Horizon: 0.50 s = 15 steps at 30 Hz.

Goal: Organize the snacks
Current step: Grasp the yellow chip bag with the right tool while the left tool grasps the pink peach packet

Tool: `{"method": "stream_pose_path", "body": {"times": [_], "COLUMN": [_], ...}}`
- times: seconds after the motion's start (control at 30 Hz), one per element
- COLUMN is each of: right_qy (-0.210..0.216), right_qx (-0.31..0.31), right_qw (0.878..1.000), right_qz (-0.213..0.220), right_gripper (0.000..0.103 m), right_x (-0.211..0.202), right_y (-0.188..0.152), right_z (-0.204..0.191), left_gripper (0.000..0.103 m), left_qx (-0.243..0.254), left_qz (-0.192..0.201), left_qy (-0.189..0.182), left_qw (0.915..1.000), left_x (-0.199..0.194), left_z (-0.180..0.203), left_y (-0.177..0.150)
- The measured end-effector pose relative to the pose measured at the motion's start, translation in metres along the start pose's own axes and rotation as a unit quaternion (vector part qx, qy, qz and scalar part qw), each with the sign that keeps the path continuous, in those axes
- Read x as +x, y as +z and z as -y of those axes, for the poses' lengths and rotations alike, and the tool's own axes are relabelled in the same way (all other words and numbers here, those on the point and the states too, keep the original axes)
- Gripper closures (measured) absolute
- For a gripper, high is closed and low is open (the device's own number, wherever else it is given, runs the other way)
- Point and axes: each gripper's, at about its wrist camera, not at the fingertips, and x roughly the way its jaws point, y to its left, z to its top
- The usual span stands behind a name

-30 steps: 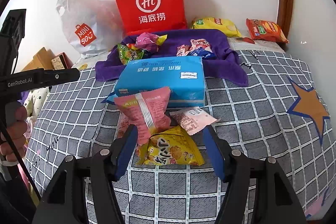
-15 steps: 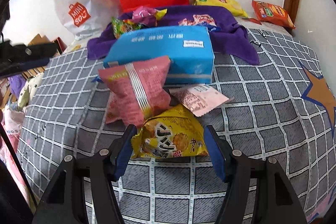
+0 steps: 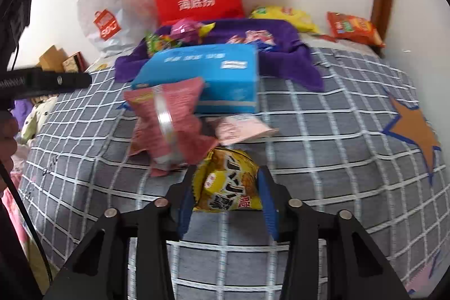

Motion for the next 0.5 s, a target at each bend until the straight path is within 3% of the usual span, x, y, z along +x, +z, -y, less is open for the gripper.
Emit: {"method": "stream_pose_path", "body": {"times": [0.23, 0.5], "right_qy": [-0.026, -0.034], "right_qx": [0.030, 0.030], "right_qw": [0.999, 0.998], "right_qz": [0.020, 0.040], "right_gripper": [0.062, 0.061], "right_x": [0.006, 0.022], "right_y": [-0.002, -0.001], "right_z": [0.031, 0.037], "left_gripper": [0.035, 0.036], "left_qx": [-0.003, 0.001], "left_qz": [-0.024, -0.040], "left_qy": [-0.006, -0.031], "left_qw": [0.9997, 0.9987], "left_x": [0.028, 0.055], "left_z": [0.003, 0.015], "left_y": [-0.012, -0.013]}}
